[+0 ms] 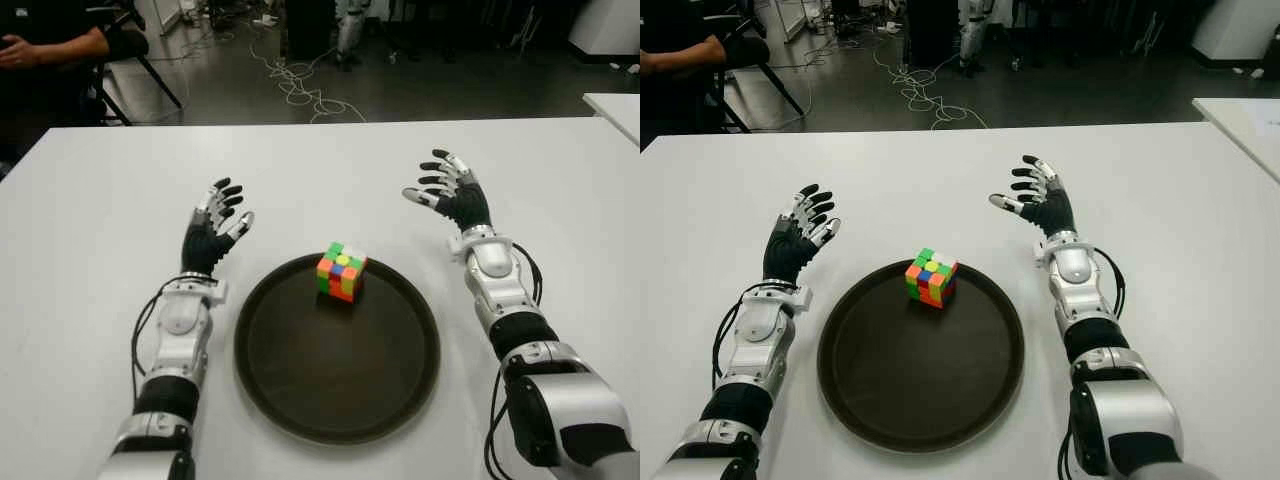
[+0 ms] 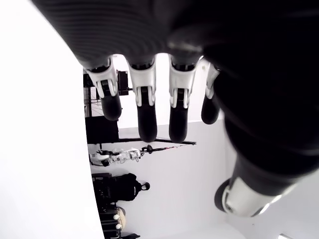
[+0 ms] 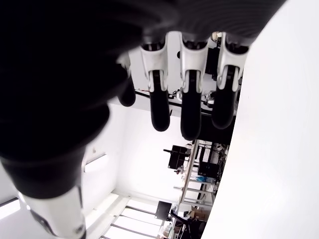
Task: Pick up the Rubik's Cube and put it in the plate
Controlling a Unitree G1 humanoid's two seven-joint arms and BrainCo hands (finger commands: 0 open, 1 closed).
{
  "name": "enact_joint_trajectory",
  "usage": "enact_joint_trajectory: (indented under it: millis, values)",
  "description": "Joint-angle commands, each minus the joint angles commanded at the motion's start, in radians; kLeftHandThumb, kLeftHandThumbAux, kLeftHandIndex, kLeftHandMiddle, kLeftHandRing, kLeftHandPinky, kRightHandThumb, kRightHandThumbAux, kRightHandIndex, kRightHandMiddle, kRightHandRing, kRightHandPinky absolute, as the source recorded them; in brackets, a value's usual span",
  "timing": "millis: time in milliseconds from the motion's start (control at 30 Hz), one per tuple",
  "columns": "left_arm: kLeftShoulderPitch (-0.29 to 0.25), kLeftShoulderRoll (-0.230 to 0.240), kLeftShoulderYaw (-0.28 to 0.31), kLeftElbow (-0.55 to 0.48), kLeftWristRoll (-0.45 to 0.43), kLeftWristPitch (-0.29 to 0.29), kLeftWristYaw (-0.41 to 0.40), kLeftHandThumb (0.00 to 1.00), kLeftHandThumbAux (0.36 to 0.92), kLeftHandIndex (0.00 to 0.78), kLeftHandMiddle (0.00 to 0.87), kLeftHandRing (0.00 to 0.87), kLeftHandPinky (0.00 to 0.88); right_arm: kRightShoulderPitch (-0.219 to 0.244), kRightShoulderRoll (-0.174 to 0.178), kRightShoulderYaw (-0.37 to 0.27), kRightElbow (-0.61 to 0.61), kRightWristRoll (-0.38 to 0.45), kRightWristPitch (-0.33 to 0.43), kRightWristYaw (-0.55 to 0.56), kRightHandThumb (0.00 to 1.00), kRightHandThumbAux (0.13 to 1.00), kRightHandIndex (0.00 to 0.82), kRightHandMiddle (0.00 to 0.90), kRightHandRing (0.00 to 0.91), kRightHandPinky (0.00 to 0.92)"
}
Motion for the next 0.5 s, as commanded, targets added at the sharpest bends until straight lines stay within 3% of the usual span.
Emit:
enact_joint_trajectory:
  millis: [500]
  values:
    - [-0.006,0.009,-0.003,0.017,0.014,-0.035,-0.001,0.038,0.748,0.145,0.208,0.163,0.089,-0.003,-0.003,0.009,0.023,-0.019,-0.037,-0.007,0.0,0.781,0.203,0.297,0.319,0.342]
